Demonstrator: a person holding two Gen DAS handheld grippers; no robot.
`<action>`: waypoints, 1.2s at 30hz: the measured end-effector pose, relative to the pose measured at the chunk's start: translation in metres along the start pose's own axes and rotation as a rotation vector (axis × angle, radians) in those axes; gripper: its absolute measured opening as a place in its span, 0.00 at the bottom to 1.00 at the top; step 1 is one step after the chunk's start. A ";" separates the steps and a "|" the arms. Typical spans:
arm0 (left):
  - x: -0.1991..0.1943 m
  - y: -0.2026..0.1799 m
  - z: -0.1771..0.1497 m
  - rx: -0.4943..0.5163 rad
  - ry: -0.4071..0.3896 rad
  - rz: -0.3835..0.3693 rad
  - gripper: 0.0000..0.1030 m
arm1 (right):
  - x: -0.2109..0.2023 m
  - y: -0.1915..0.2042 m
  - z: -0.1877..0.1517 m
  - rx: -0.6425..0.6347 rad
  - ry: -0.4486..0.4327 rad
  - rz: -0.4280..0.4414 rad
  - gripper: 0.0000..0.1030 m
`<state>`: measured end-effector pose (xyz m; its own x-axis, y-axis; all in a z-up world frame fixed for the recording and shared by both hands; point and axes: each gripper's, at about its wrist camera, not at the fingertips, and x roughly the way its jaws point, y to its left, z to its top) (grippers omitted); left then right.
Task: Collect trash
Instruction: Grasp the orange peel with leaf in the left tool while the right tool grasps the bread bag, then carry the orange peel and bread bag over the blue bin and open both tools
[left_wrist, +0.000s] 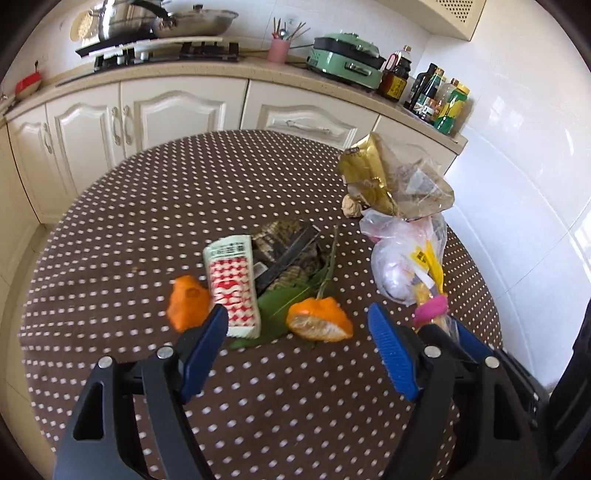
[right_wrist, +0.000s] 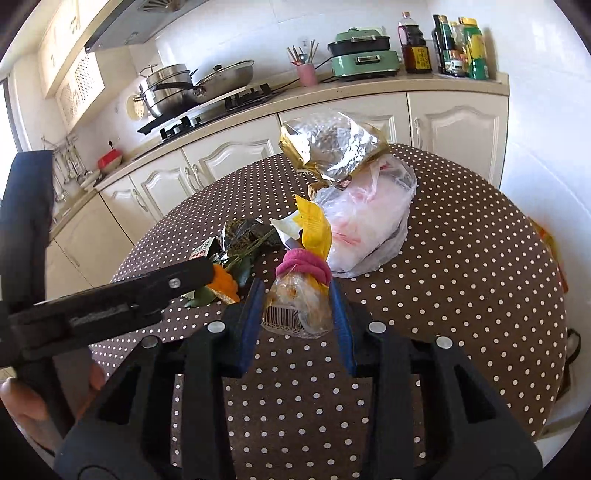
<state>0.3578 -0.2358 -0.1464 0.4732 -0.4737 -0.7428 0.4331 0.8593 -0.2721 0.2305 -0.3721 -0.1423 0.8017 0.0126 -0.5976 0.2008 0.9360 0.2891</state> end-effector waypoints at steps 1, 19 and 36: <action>0.004 -0.002 0.000 -0.002 0.010 -0.005 0.74 | 0.002 0.001 0.003 0.007 -0.001 0.000 0.34; -0.014 0.002 -0.013 0.013 -0.007 -0.039 0.32 | -0.001 0.009 0.006 -0.014 -0.030 0.015 0.34; -0.157 0.116 -0.058 -0.144 -0.204 -0.070 0.32 | -0.036 0.137 -0.003 -0.190 -0.076 0.153 0.34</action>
<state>0.2893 -0.0509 -0.0967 0.5972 -0.5494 -0.5843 0.3633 0.8348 -0.4136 0.2276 -0.2437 -0.0832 0.8562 0.1392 -0.4976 -0.0298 0.9747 0.2213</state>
